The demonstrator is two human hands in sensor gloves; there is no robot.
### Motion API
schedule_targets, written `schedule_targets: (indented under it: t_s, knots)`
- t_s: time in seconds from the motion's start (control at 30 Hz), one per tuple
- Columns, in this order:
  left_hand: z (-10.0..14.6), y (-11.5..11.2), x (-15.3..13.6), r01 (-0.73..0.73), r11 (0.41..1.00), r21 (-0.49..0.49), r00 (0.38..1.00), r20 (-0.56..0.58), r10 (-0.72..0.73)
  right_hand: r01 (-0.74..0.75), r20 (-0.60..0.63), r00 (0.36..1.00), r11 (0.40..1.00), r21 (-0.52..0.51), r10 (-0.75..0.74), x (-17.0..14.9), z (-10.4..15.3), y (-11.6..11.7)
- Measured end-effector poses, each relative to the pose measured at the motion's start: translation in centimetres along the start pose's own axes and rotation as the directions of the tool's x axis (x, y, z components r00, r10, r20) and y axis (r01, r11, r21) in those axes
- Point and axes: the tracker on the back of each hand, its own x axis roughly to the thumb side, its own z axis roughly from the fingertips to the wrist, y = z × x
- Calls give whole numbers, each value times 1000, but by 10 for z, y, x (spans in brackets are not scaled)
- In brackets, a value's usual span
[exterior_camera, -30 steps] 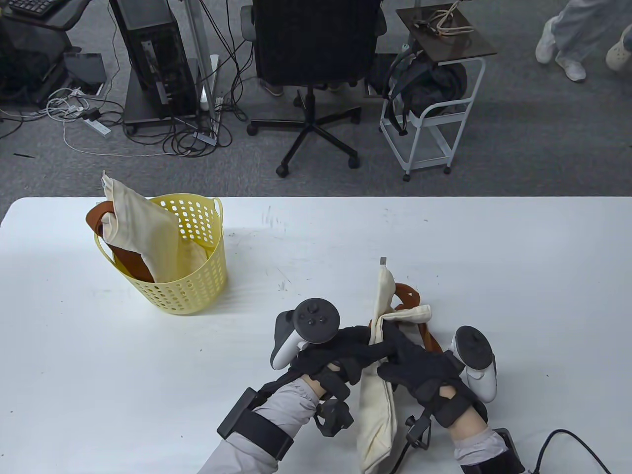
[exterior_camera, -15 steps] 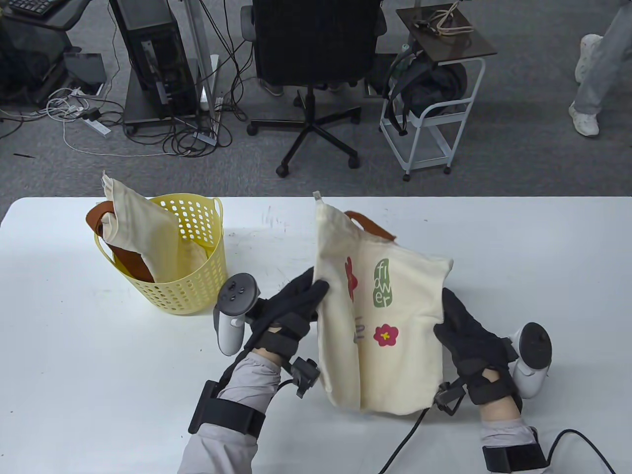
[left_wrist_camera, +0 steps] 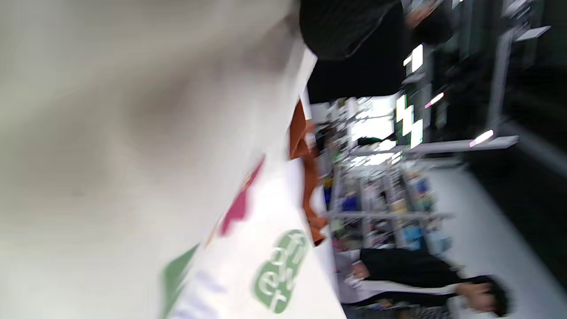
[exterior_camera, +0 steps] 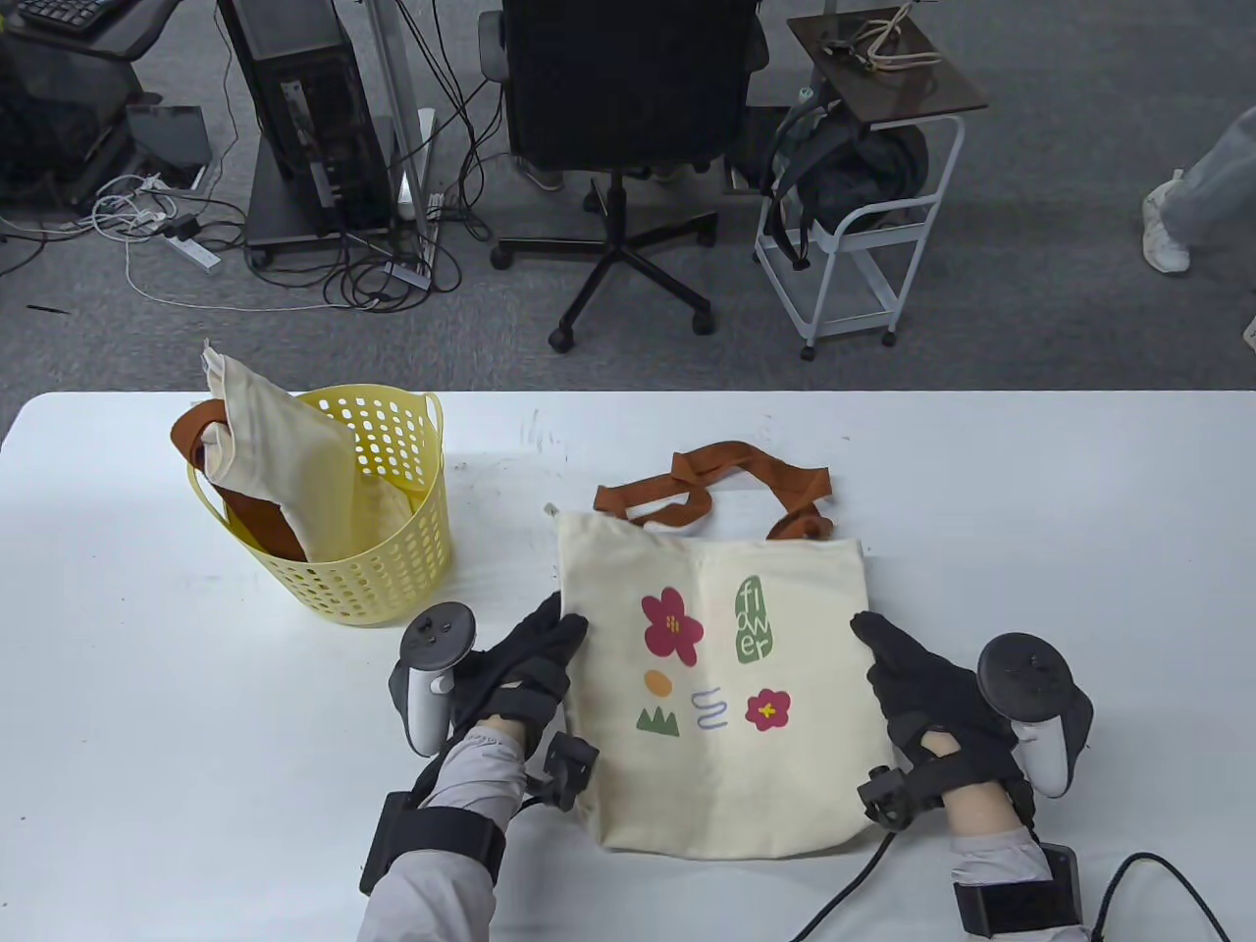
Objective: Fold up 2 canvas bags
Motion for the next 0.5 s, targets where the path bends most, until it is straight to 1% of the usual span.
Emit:
schedule_targets:
  t_s: [0.03,0.13,0.2,0.27,0.33,0.43,0.5]
  knots:
    - [1,1,-4,2,1000,15,1000,-19,-2,-17,-24,1000,999,34,18,-2,0,0]
    - [5,9,-8,-5,999,43,1000,-17,6,22,-54,998,999,37,-20,-9,-3,0]
    - [10,15,-5,32,997,70,999,-6,-32,36,-84,996,997,65,-30,-13,-4,-1]
    - [17,22,2,132,985,113,990,31,-136,37,-107,994,998,53,-31,-16,-4,-4]
    - [22,23,8,230,965,124,969,63,-239,62,-104,993,997,52,-56,-17,-4,-6]
    - [29,14,10,415,905,92,895,137,-425,64,-100,993,996,61,-58,-17,-5,-7]
    - [30,5,6,505,861,53,846,168,-506,80,-89,993,991,106,-71,-19,-7,-5]
